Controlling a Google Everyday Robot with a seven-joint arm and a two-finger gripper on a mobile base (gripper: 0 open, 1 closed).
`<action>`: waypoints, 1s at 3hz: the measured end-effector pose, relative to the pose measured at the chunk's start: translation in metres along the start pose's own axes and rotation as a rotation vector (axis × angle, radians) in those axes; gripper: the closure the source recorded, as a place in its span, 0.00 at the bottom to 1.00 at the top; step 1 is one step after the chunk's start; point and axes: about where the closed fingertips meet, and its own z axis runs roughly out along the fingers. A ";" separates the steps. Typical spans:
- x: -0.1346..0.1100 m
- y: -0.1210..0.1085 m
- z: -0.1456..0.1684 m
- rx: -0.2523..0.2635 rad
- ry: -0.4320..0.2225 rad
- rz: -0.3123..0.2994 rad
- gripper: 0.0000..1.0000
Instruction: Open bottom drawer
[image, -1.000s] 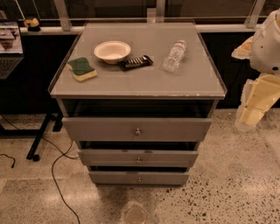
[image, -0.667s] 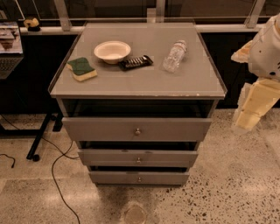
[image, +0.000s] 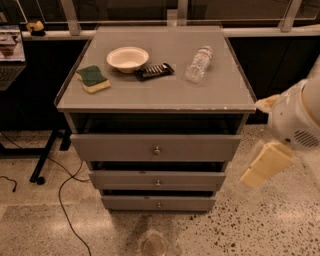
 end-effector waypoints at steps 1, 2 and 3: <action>0.010 0.013 0.034 -0.009 -0.121 0.063 0.00; 0.024 0.017 0.081 0.009 -0.231 0.131 0.00; 0.024 0.016 0.081 0.013 -0.232 0.132 0.00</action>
Offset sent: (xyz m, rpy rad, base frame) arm 0.0019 0.0047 -0.0925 0.3080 -0.1255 -0.0863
